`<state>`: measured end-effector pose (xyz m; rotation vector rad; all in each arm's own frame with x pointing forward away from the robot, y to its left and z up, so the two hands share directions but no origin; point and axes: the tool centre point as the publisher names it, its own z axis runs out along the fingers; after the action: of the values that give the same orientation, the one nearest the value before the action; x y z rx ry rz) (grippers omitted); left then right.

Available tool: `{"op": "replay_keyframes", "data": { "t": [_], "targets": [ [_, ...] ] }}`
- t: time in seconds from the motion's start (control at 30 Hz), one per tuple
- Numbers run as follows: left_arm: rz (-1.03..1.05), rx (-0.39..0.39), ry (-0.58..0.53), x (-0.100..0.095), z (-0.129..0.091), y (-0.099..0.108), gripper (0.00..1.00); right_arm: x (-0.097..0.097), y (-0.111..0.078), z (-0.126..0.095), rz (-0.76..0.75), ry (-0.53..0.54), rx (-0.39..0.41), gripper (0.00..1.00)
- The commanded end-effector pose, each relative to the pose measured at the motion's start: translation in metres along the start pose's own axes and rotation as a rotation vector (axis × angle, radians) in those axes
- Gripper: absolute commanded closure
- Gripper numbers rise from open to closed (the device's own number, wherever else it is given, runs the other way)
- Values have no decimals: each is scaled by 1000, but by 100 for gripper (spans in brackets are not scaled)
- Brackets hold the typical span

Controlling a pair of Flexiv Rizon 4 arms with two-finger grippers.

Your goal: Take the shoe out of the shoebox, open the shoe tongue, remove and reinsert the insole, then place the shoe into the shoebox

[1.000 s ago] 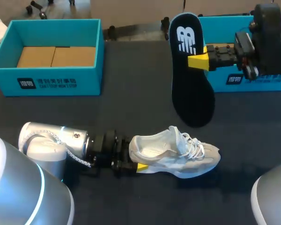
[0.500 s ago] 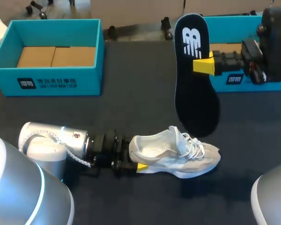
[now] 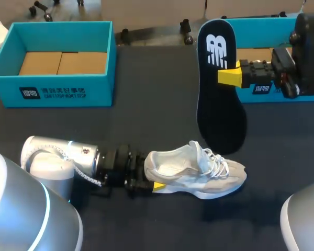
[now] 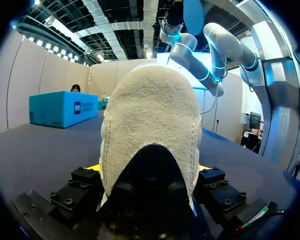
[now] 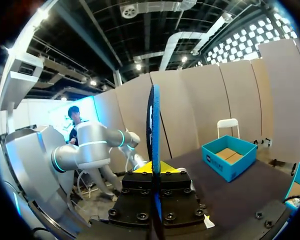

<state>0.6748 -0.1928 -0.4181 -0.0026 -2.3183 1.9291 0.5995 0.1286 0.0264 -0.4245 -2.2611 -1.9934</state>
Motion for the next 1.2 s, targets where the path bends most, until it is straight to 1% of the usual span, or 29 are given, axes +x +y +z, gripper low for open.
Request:
{"op": "replay_keyframes", "data": {
  "t": [0.03, 0.07, 0.1, 0.13, 0.33, 0.43, 0.53, 0.73, 0.87, 0.93, 1.03, 1.13, 1.17, 1.2],
  "targets": [
    [4, -14, 5, -2, -1, -1, 78, -2, 1, 3, 1, 1, 3, 100],
    [7, -15, 5, -3, -2, -1, 58, -2, 1, 3, 1, 1, 3, 100],
    [6, -16, 6, -3, -2, -2, 25, -2, 1, 3, 1, 1, 3, 100],
    [10, -17, 5, -4, -3, -2, 0, -2, 1, 3, 1, 1, 3, 100],
    [28, -24, 15, -7, -6, -6, 0, -2, 1, 3, 1, 1, 3, 100],
    [41, -42, 16, -8, -11, -10, 0, -2, 1, 3, 1, 1, 3, 100],
    [58, -77, 31, -7, -16, -13, 0, -2, 1, 3, 1, 1, 3, 100],
    [89, -120, 81, -5, -23, -18, 0, -2, 1, 3, 1, 1, 3, 100],
    [127, -191, 105, -1, -27, -22, 0, -2, 1, 3, 1, 1, 3, 100],
    [154, -250, 94, 0, -30, -22, 0, -2, 1, 3, 1, 1, 3, 100],
    [188, -362, 27, -2, -33, -20, 0, -2, 1, 3, 1, 1, 3, 100],
    [179, -436, -39, -7, -37, -22, 0, -2, 1, 3, 1, 1, 3, 100],
    [176, -453, -69, -9, -38, -25, 0, -2, 1, 3, 1, 1, 3, 100],
    [176, -453, -69, -9, -38, -25, 0, -2, 1, 3, 1, 1, 3, 100]
  ]
}}
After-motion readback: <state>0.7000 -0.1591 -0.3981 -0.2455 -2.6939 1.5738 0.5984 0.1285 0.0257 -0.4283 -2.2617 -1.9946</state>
